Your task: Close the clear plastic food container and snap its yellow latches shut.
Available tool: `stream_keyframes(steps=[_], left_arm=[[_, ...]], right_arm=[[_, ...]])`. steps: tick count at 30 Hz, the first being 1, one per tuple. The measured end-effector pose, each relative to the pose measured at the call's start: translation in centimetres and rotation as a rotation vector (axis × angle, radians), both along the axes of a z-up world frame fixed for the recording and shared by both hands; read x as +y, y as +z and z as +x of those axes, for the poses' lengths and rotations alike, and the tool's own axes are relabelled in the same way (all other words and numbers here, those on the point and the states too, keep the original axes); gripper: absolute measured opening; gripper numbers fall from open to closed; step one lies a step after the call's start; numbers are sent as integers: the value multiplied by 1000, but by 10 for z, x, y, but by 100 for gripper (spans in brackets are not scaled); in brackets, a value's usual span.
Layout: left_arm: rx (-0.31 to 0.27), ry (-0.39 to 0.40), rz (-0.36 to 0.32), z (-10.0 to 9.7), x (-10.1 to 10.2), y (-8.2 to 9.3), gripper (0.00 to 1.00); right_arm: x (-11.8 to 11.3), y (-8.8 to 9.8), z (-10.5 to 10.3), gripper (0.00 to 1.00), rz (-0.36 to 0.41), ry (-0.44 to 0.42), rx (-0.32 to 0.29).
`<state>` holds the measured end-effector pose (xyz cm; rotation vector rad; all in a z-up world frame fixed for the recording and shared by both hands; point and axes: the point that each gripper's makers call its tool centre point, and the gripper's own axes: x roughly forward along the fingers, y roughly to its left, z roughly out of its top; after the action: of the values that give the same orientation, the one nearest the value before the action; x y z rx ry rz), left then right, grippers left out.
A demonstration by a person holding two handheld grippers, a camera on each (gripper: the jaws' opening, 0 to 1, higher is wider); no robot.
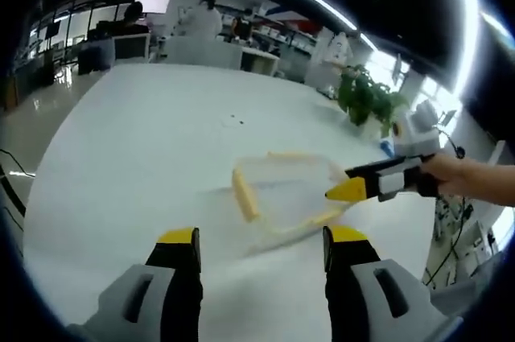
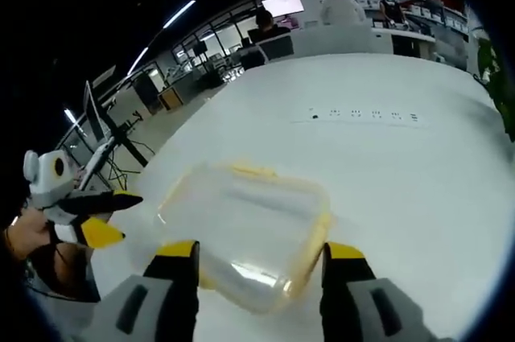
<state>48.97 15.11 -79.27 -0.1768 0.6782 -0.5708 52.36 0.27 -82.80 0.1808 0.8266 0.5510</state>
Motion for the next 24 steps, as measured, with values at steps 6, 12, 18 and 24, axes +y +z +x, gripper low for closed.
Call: stream_keyframes(steps=[6, 12, 18, 24], left_arm=[[-14, 22, -26, 1, 7, 3, 61], [-23, 35, -36, -3, 15, 7, 61], [-51, 57, -38, -11, 26, 15, 66], [-108, 45, -34, -26, 31, 31, 69]], right_arm=[[-4, 4, 6, 68, 46, -28, -24], [-11, 12, 6, 72, 40, -31, -43], [-17, 21, -5, 73, 46, -27, -70], [-23, 35, -26, 73, 55, -30, -109]])
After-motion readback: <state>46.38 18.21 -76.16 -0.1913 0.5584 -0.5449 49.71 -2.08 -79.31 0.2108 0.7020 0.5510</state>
